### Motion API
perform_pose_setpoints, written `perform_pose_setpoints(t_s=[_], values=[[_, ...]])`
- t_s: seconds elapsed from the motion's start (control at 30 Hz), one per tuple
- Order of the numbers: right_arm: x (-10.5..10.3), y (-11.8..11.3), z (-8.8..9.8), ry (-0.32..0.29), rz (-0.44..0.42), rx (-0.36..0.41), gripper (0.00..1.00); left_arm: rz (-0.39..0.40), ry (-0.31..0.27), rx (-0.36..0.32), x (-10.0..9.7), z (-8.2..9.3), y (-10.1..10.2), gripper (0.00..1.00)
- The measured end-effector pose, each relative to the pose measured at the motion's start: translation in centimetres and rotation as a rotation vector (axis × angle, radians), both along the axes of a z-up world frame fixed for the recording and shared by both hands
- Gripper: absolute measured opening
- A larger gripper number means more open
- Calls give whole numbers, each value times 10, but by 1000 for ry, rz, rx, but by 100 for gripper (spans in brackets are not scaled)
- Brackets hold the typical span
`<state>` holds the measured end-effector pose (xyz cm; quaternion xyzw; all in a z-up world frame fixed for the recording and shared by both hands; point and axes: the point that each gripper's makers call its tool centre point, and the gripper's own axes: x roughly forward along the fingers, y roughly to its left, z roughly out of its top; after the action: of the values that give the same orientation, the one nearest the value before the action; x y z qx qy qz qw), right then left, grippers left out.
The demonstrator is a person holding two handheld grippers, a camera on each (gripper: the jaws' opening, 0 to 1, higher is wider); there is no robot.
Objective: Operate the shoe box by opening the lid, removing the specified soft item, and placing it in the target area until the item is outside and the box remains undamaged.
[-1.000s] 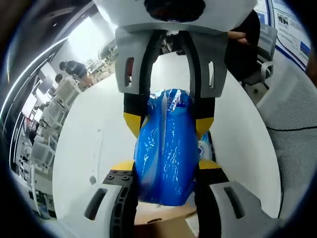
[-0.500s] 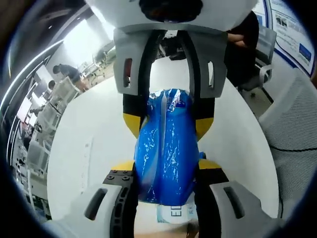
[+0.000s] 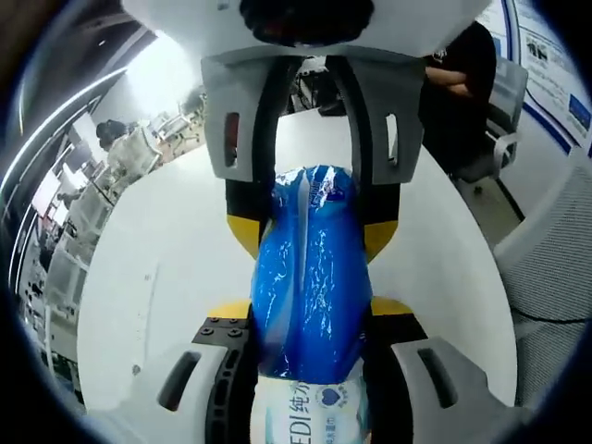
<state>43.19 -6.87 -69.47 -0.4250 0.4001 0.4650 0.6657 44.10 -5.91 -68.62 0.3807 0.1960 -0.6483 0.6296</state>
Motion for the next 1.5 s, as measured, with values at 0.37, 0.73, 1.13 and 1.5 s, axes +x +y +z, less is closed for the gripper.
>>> perform_pose_setpoints(t_s=[0.37,0.73,1.13,1.5], values=[[-11,-22,-26,34,7,-36,41,20,22,-1,-3,-29,-24,44],[-13,-28,-46,46,12,-46,42,35,31,0,-6,-52,-30,45],[-13,-30,-58,55,18,-55,44,45,36,3,-8,-66,-31,47],[-11,-30,-67,62,11,-51,46,43,33,12,-6,-76,-30,50]])
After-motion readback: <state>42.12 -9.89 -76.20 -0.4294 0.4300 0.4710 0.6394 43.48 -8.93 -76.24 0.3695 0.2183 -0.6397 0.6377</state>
